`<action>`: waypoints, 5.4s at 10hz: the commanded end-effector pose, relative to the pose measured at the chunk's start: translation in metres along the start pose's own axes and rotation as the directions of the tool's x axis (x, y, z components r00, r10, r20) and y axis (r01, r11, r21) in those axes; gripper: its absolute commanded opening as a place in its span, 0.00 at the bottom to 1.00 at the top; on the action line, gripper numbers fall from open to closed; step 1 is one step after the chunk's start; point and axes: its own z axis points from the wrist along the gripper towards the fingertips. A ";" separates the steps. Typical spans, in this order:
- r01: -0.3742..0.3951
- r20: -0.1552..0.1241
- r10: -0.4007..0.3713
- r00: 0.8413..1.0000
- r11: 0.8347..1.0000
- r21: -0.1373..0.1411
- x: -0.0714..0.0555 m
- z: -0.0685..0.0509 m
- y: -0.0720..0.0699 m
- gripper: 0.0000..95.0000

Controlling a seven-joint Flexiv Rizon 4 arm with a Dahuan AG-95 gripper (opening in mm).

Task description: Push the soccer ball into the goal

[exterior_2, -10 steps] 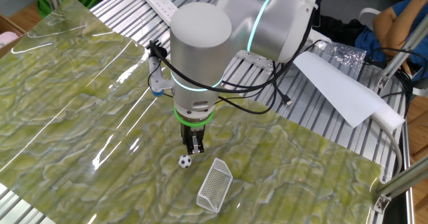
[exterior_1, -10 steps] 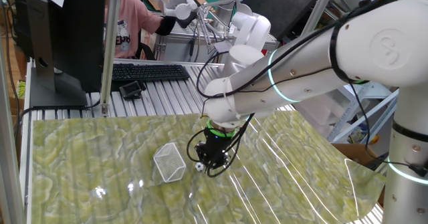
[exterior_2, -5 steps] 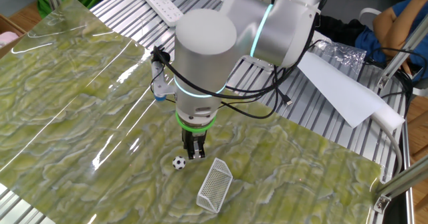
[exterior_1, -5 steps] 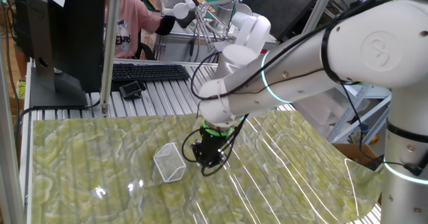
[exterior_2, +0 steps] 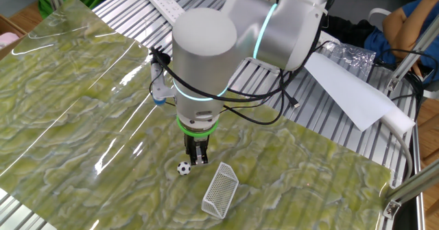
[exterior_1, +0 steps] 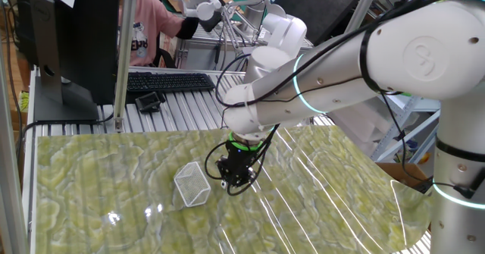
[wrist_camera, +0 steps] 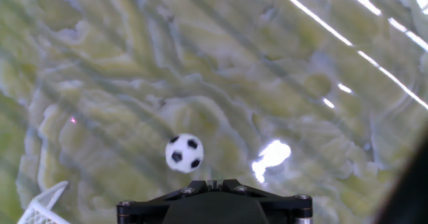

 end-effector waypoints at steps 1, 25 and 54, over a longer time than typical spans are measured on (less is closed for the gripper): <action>0.010 0.019 -0.010 1.000 1.000 0.017 -0.001 -0.003 -0.003 0.00; 0.005 0.050 -0.001 0.999 0.996 -0.084 -0.022 0.006 0.014 0.00; 0.203 0.090 -0.201 0.976 0.979 -0.017 -0.030 0.010 0.030 0.00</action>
